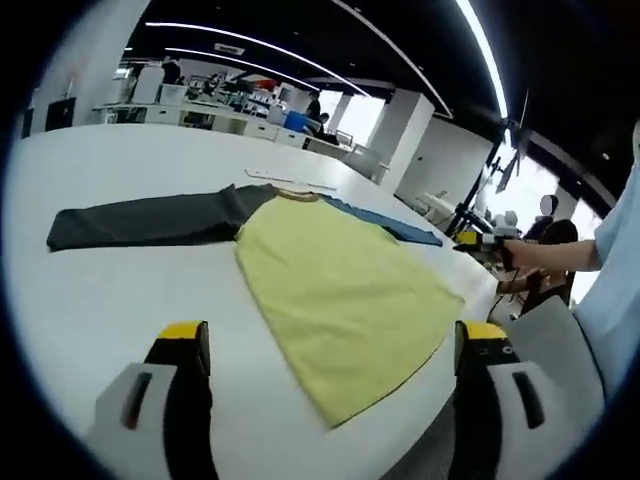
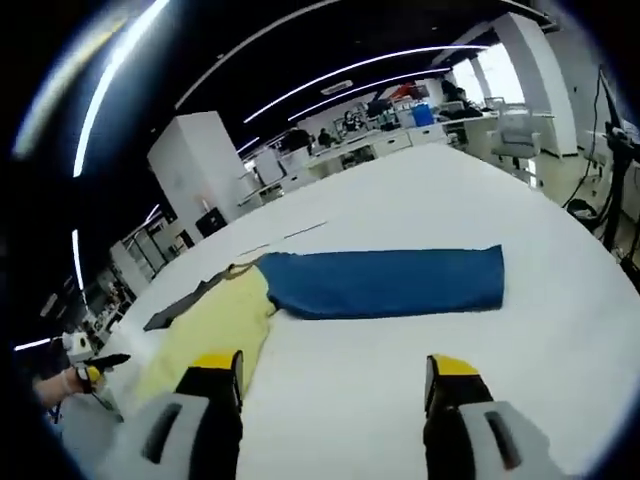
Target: Fold the garment on the visible template until the final outline fits inside the template.
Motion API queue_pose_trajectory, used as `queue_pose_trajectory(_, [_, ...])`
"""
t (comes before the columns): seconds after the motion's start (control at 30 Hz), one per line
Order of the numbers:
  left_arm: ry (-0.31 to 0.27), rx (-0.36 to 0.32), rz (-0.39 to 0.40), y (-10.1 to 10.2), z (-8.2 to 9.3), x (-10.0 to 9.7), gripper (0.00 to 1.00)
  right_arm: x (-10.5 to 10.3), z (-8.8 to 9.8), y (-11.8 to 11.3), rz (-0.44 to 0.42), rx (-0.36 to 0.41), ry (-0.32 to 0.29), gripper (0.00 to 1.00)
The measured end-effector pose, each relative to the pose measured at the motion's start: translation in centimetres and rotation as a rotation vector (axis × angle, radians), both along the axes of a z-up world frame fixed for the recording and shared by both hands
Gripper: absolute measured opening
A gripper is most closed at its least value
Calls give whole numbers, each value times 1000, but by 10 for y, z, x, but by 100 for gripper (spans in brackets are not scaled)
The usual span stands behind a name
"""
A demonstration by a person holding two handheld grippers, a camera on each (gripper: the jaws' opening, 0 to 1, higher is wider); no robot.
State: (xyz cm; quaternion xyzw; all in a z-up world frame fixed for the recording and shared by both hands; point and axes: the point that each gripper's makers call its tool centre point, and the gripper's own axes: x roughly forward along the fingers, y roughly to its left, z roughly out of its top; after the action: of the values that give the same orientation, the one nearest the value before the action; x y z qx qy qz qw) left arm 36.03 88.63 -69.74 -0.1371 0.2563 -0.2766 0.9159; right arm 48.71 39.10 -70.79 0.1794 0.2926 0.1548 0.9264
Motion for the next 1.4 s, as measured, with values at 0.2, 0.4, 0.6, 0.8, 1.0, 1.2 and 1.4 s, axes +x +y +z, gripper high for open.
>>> queue_pose_trajectory(0.2, [-2,-65,75,13,4,6,99,18,-3,-31,-71,-60,20,66])
queue_pose_trajectory(0.4, [9,-91,128,23,3,8,99,35,-16,-59,-156,-167,54,54])
queue_pose_trajectory(0.6, [36,-94,136,23,-4,8,99,48,-35,-72,-239,-168,97,42])
queue_pose_trajectory(0.8, [67,-96,140,25,-12,7,97,59,-35,-77,-277,-153,100,30])
queue_pose_trajectory(1.0, [82,-97,129,23,-15,6,94,62,-37,-78,-299,-117,115,18])
queue_pose_trajectory(1.2, [94,-91,126,23,-18,4,89,61,-36,-84,-341,-100,122,1])
queue_pose_trajectory(1.4, [102,-96,120,21,-18,2,88,66,-28,-86,-353,-80,102,0])
